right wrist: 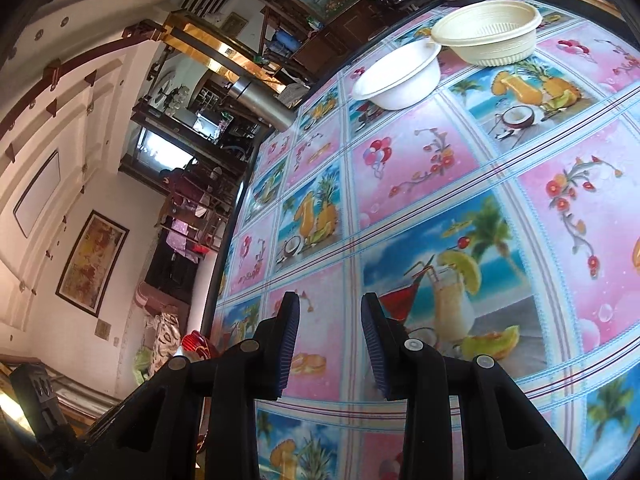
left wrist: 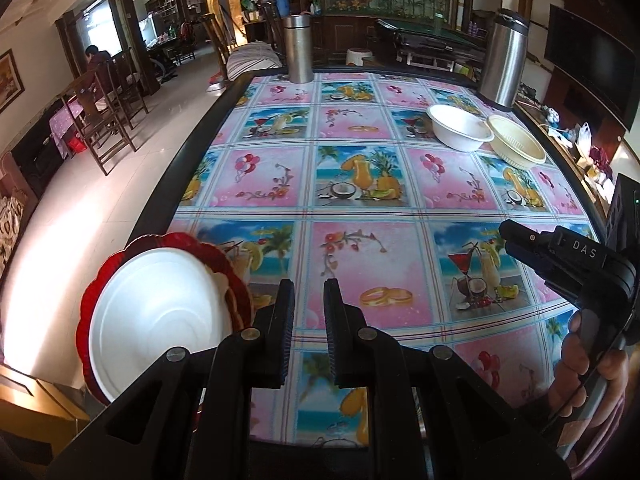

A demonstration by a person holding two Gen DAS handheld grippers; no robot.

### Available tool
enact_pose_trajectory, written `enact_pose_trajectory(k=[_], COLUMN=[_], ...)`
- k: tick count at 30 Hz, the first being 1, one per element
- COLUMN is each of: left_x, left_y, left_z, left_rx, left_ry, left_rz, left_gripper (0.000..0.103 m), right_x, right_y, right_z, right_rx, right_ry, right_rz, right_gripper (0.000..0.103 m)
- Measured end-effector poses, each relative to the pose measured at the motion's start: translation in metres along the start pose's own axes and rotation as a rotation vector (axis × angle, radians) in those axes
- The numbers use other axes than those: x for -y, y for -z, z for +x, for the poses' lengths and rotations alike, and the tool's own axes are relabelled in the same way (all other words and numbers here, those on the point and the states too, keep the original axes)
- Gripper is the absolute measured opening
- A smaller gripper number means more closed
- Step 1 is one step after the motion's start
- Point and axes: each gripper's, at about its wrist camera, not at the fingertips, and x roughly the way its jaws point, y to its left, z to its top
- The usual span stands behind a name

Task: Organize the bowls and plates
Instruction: 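Move both grippers back toward the second white bowl beside the beige bowl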

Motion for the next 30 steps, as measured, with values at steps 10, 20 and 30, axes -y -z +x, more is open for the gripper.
enact_pose_trajectory(k=[10, 20, 30], left_x=[0.073, 0.109, 0.114], left_y=[-0.022, -0.04, -0.072], left_z=[0.031, 0.069, 0.107], left_rx=[-0.043, -0.091, -0.118], left_ry=[0.054, 0.061, 0.037], left_rz=[0.123, 0.173, 0.146], left_gripper=[0.012, 0.012, 0.012], right_x=[0.054, 0.082, 0.075], right_y=[-0.037, -0.07, -0.098], right_z=[-0.039, -0.051, -0.028], right_rx=[0.089, 0.119, 0.107], right_ry=[0.045, 0.091, 0.089], right_rz=[0.082, 0.106, 0.087], right_gripper=[0.035, 0.035, 0.035])
